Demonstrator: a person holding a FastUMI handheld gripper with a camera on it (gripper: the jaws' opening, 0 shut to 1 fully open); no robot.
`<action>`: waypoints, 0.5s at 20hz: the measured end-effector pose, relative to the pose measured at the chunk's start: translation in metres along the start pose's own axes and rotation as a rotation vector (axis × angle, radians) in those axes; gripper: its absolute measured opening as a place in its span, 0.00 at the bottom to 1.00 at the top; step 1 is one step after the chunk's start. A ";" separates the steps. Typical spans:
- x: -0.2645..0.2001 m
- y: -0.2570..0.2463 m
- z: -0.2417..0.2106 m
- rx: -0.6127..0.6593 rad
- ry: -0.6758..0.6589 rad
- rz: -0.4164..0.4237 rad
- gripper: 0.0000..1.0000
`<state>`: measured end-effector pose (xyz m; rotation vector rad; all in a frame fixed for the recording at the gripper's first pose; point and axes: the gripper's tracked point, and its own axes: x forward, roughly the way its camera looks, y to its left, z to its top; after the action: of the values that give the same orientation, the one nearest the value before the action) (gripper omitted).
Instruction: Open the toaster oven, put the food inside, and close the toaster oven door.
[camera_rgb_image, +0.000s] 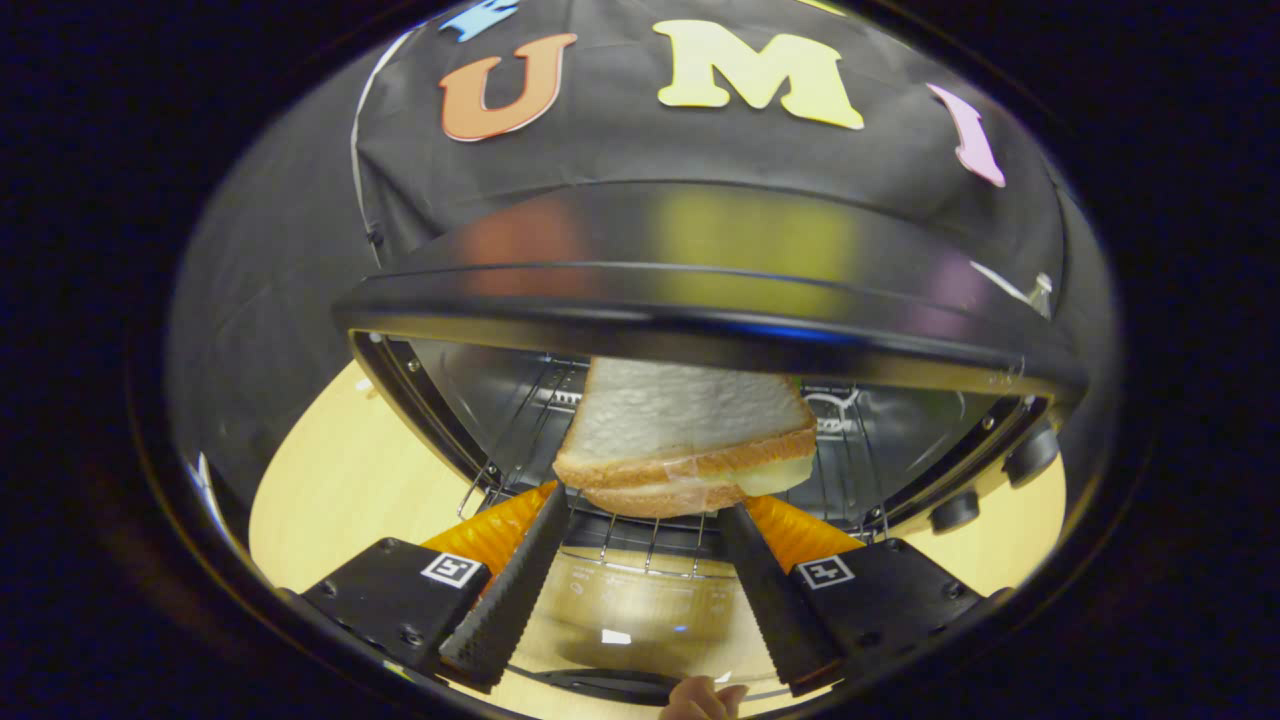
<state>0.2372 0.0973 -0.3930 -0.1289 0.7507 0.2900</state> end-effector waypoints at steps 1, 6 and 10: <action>-0.001 0.000 -0.002 -0.006 -0.004 -0.011 0.99; -0.013 -0.008 -0.006 -0.125 0.049 -0.075 1.00; -0.025 -0.008 -0.030 -0.278 0.156 -0.043 1.00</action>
<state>0.2029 0.0775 -0.3972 -0.4345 0.8588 0.3450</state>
